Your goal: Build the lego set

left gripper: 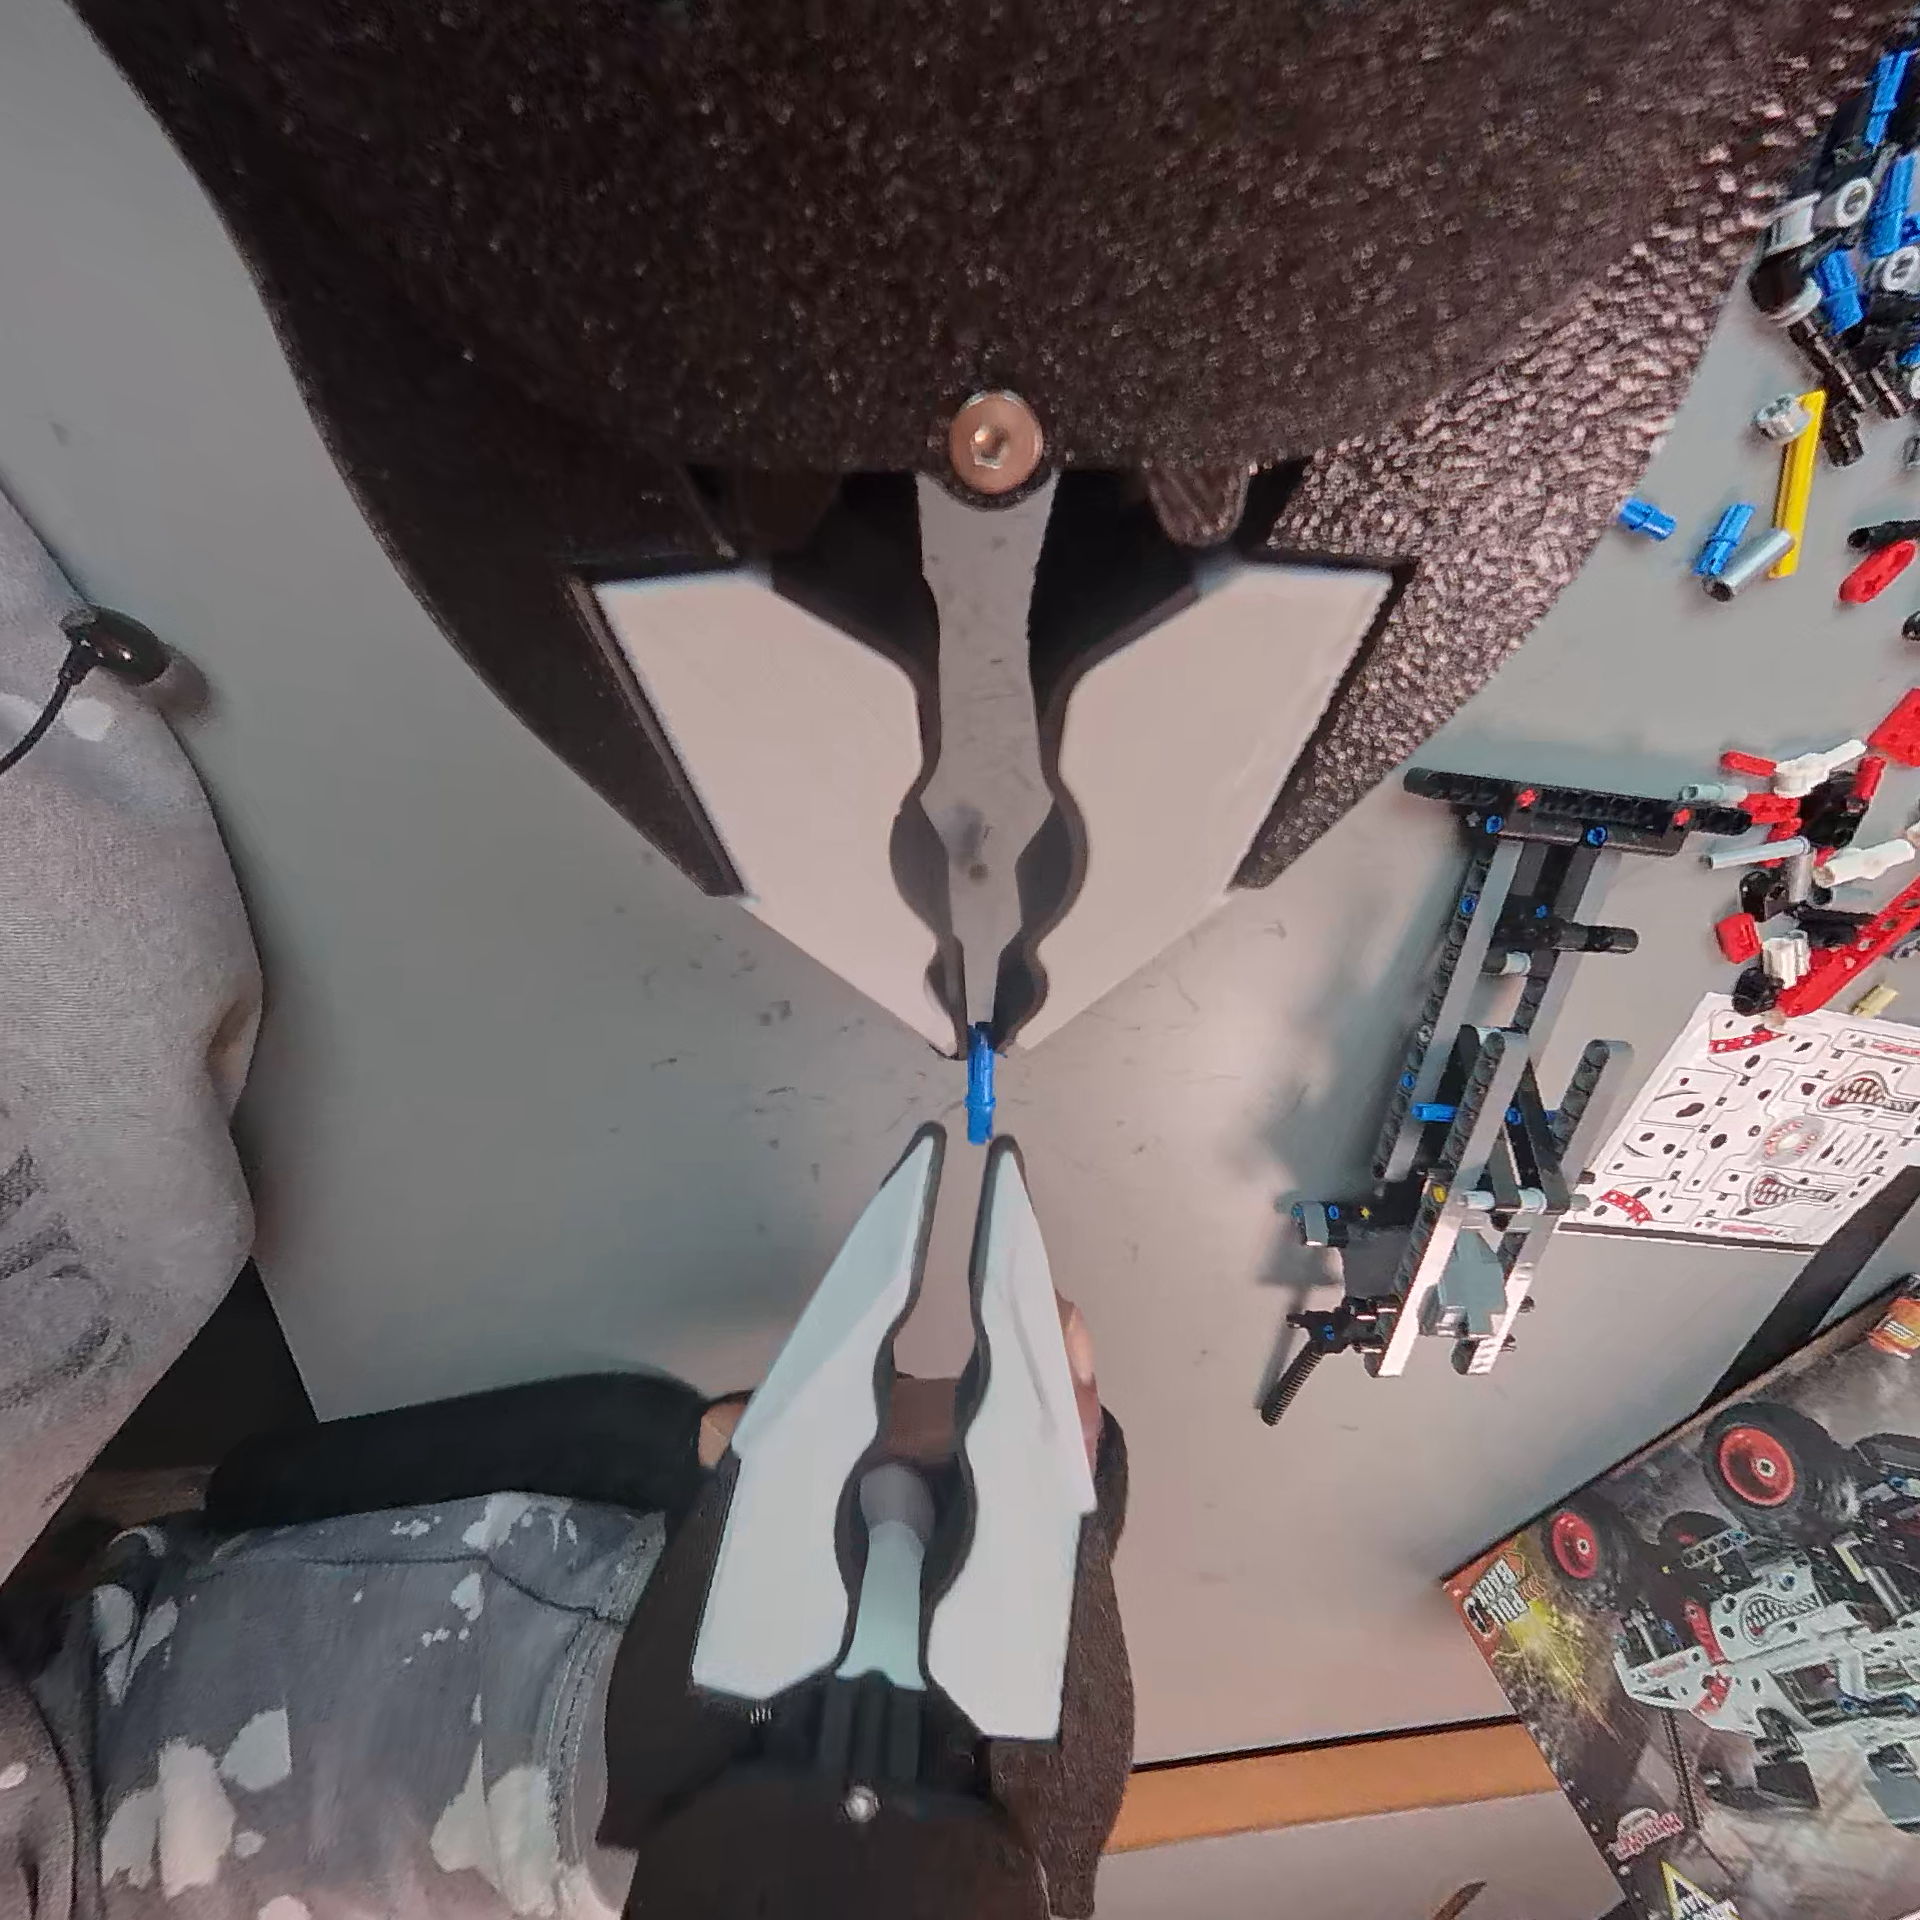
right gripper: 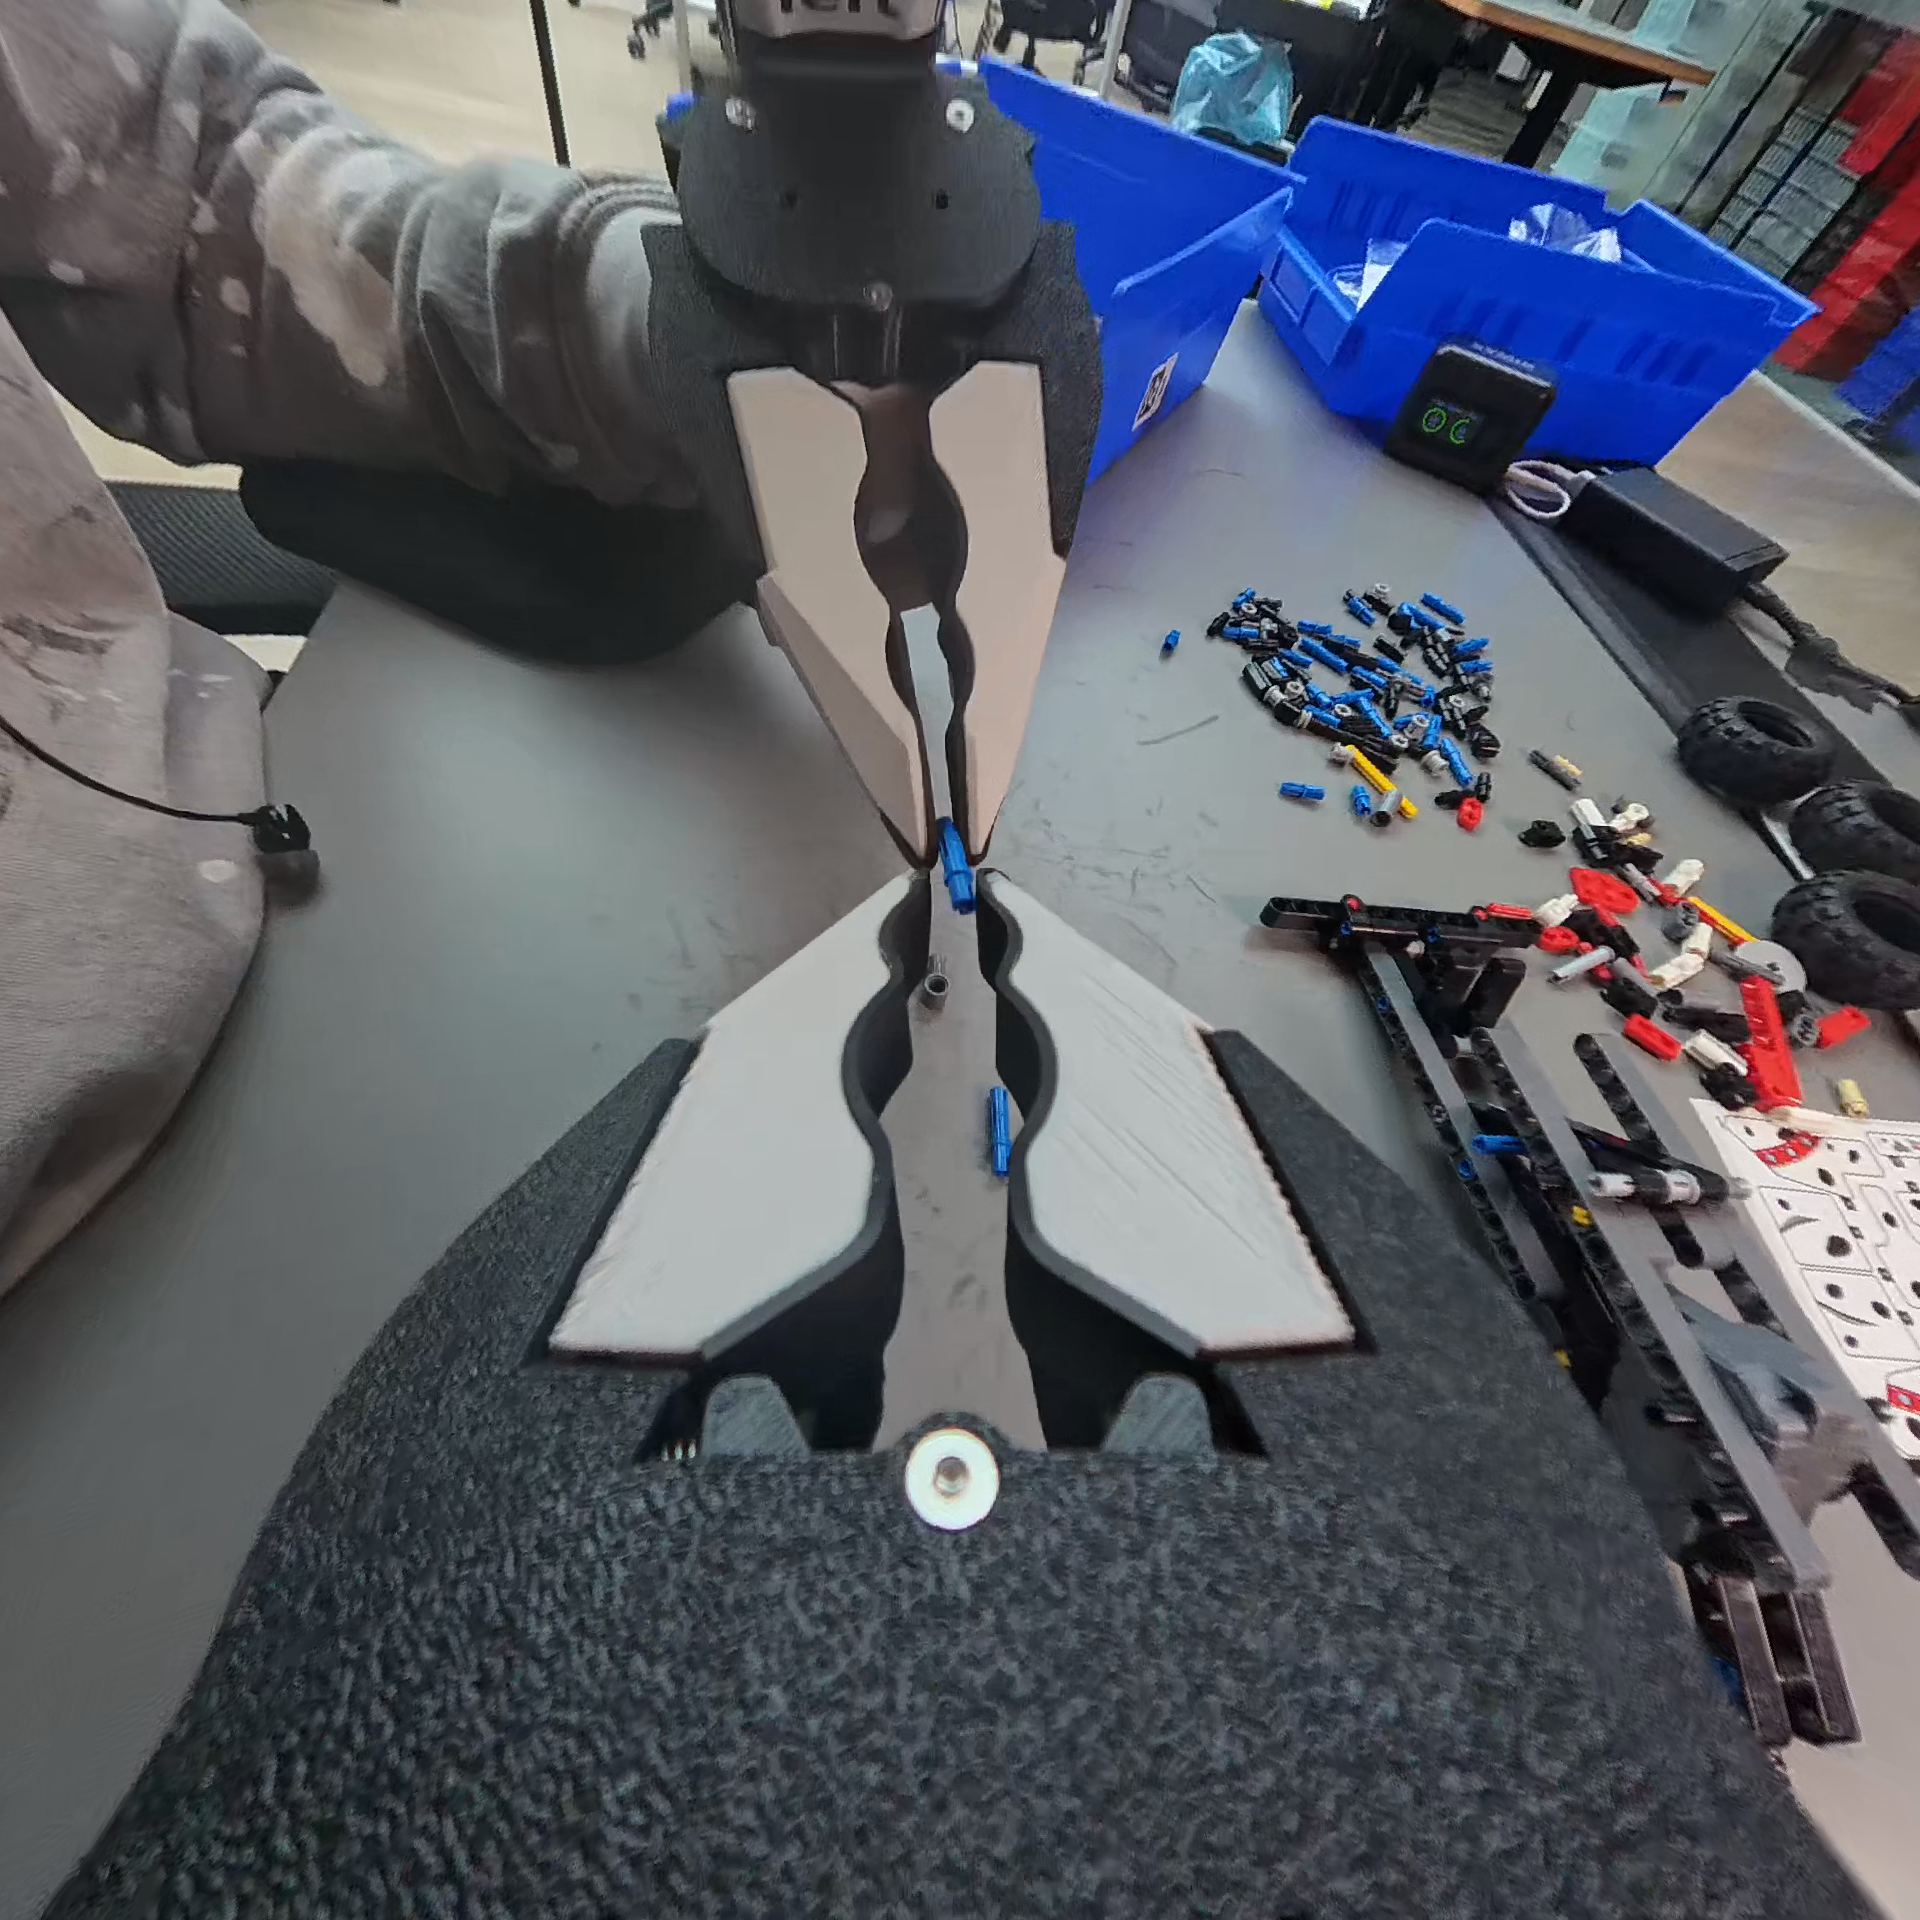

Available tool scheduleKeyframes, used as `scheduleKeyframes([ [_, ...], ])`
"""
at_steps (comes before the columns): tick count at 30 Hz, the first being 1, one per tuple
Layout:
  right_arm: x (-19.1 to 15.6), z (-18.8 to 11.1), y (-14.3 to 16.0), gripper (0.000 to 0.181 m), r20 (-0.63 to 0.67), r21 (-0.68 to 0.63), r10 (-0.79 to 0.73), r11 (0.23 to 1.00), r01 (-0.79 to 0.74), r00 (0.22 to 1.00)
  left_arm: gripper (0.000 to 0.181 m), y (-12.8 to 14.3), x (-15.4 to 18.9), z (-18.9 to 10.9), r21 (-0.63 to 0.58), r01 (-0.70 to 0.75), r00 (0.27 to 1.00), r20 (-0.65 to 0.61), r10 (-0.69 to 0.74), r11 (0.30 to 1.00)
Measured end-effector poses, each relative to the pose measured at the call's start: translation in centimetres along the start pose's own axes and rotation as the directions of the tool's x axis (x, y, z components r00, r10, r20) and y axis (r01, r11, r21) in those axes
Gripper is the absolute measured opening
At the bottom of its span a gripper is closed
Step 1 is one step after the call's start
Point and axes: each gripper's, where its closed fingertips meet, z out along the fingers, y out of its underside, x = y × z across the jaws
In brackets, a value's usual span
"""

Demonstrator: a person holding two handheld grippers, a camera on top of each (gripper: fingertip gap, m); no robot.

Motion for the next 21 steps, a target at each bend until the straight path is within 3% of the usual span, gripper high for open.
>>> scheduleKeyframes([
  [7, -0.5, 1.3, 1.6, 0.004, 0.009, -0.067, -0.029, 0.997, 0.03, 1.0, 0.006, -0.2, 0.4, 0.2, 0.026, 0.033, 0.999, -0.032, -0.032, 0.999],
  [15, -0.5, 1.7, 1.3, 0.005, 0.003, -0.043, -0.009, 0.999, 0.009, 1.0, 0.006, -0.6, 0.5, 0.4, 0.07, 0.133, 0.989, -0.076, -0.128, 0.989],
  [18, 0.3, 1.2, 0.8, 0.005, -0.015, 0.006, 0.035, 0.999, -0.035, 0.999, 0.012, -1.4, 0.0, 0.0, 0.129, 0.183, 0.982, -0.078, -0.174, 0.975],
  [21, 1.9, -0.2, -2.0, 0.005, -0.018, 0.201, 0.171, 0.966, -0.165, 0.985, 0.02, -2.3, -0.6, -1.1, 0.206, 0.292, 0.953, -0.147, -0.266, 0.934],
])
